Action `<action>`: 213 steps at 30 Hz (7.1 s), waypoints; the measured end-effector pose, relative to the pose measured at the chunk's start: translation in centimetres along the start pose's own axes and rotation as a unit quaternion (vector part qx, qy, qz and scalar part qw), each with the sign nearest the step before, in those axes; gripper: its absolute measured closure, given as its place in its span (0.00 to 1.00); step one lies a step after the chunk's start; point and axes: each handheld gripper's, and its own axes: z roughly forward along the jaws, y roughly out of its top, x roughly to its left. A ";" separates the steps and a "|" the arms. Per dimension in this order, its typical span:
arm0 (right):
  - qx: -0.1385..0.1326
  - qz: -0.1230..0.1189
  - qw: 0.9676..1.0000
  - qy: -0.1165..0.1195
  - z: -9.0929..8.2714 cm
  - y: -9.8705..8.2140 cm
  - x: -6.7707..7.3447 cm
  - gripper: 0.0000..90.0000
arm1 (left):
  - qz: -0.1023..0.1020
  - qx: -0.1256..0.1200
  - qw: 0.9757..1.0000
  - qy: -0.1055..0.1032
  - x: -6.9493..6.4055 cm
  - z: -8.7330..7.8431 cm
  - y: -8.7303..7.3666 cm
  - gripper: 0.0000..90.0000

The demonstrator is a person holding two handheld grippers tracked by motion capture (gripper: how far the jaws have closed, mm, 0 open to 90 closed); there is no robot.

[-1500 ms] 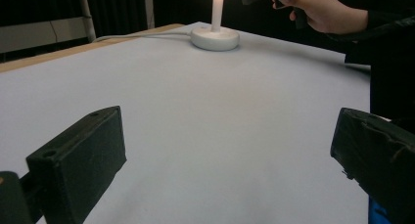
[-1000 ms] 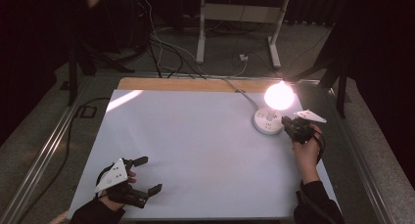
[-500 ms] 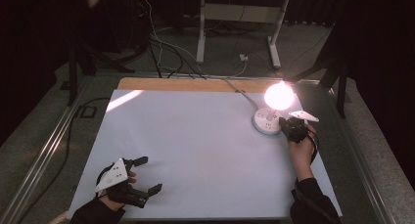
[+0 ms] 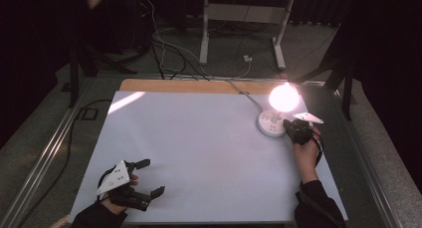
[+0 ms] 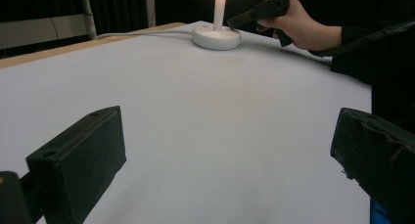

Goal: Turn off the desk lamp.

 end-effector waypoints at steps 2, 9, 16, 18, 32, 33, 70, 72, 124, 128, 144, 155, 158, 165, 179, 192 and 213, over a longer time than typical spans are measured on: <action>0.001 -0.001 1.000 -0.001 0.0 0.0 0.1 1.00 | 0.000 0.001 1.000 -0.001 0.0 0.0 0.0 0.01; -0.003 -0.001 1.000 -0.003 0.0 -0.2 0.0 1.00 | 0.000 0.000 1.000 -0.002 0.0 0.0 0.0 0.01; -0.005 -0.001 1.000 -0.005 -0.5 0.4 -0.1 1.00 | -0.001 -0.002 1.000 -0.002 0.0 0.0 0.0 0.01; -0.017 0.007 1.000 0.001 -1.1 0.9 -0.3 1.00 | 0.000 0.000 1.000 -0.003 0.0 0.0 0.0 0.01; -0.029 0.003 1.000 0.002 -1.8 1.6 -0.1 1.00 | 0.000 -0.001 1.000 -0.004 0.0 0.0 0.0 0.01; -0.028 0.005 1.000 0.002 -1.7 1.6 -0.1 1.00 | 0.000 0.000 1.000 -0.004 0.0 0.0 0.0 0.01; -0.012 -0.013 1.000 0.003 -0.6 0.5 0.4 1.00 | 0.000 0.000 1.000 -0.005 0.0 0.0 0.0 0.01; -0.021 -0.002 1.000 0.005 -1.0 0.8 0.1 1.00 | 0.000 0.000 1.000 -0.005 0.0 0.0 0.0 0.01; -0.027 -0.012 1.000 -0.008 -1.6 1.2 0.0 1.00 | 0.000 0.000 1.000 -0.005 0.0 0.0 0.0 0.01; -0.025 -0.013 1.000 -0.008 -1.5 1.1 0.0 1.00 | -0.001 0.000 1.000 -0.004 0.0 0.0 0.0 0.01; -0.002 -0.015 1.000 -0.011 -0.3 0.1 0.0 1.00 | -0.001 0.002 1.000 -0.006 0.0 0.1 0.0 0.01; -0.001 -0.021 1.000 -0.008 0.0 -0.1 0.2 1.00 | -0.001 0.002 1.000 -0.006 0.0 0.0 0.0 0.01; -0.006 -0.023 1.000 -0.009 0.0 -0.3 0.1 1.00 | -0.001 0.001 1.000 -0.006 0.0 0.1 0.0 0.01; 0.004 -0.020 1.000 -0.011 -0.2 0.0 0.2 1.00 | -0.001 0.000 1.000 -0.006 0.1 0.0 0.0 0.01; -0.023 -0.017 1.000 0.005 -2.0 1.0 0.0 0.69 | 0.000 -0.001 1.000 -0.005 0.0 -0.1 0.1 0.01; 0.002 0.018 1.000 0.017 -3.7 0.6 -0.4 0.18 | 0.002 -0.003 1.000 -0.006 0.0 -0.1 0.1 0.01; -0.023 0.014 0.993 0.114 -8.2 -1.7 1.2 0.00 | 0.003 -0.008 1.000 -0.010 -0.1 -0.3 0.2 0.01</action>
